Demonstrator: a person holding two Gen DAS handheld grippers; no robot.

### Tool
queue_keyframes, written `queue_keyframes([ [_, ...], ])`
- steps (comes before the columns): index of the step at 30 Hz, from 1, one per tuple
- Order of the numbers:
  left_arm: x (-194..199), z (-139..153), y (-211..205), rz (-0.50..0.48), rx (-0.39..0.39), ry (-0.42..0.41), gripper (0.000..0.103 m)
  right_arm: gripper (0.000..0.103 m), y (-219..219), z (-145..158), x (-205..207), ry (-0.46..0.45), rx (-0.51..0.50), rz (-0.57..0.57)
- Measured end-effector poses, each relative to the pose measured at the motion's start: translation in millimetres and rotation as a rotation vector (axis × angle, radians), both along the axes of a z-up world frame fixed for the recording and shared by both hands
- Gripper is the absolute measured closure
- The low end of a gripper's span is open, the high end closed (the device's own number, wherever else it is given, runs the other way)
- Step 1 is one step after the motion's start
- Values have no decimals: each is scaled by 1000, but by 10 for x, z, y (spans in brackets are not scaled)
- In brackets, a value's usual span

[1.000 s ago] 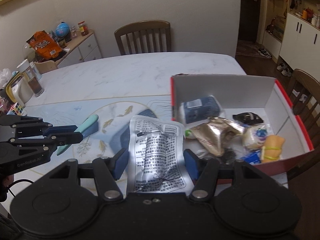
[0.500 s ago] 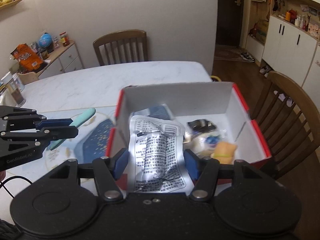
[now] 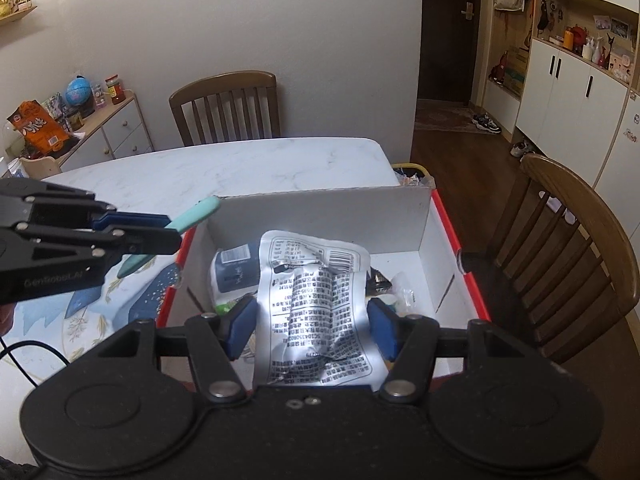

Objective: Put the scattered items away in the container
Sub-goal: 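Lift the sachet and green stick and carry them over the shoebox, then lower the sachet and green stick into the box and open both tools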

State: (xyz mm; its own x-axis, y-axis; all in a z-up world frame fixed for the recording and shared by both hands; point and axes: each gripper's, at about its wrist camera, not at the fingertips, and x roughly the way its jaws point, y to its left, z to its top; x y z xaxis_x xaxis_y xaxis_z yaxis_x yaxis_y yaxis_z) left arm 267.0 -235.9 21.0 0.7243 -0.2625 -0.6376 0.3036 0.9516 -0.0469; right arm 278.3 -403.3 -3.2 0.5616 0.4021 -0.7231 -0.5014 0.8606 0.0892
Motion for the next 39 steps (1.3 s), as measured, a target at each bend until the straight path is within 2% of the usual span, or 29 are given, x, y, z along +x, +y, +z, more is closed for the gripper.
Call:
queue_keyframes([
  [7, 350, -81, -115, -24, 1, 58, 93, 43, 40, -91, 190, 15, -39, -4],
  [19, 799, -331, -279, -47, 54, 134, 93, 43, 57, -294, 394, 45, -84, -20],
  [39, 1325, -693, -379, -92, 116, 274, 92, 43, 166, -576, 532, 95, -111, -54],
])
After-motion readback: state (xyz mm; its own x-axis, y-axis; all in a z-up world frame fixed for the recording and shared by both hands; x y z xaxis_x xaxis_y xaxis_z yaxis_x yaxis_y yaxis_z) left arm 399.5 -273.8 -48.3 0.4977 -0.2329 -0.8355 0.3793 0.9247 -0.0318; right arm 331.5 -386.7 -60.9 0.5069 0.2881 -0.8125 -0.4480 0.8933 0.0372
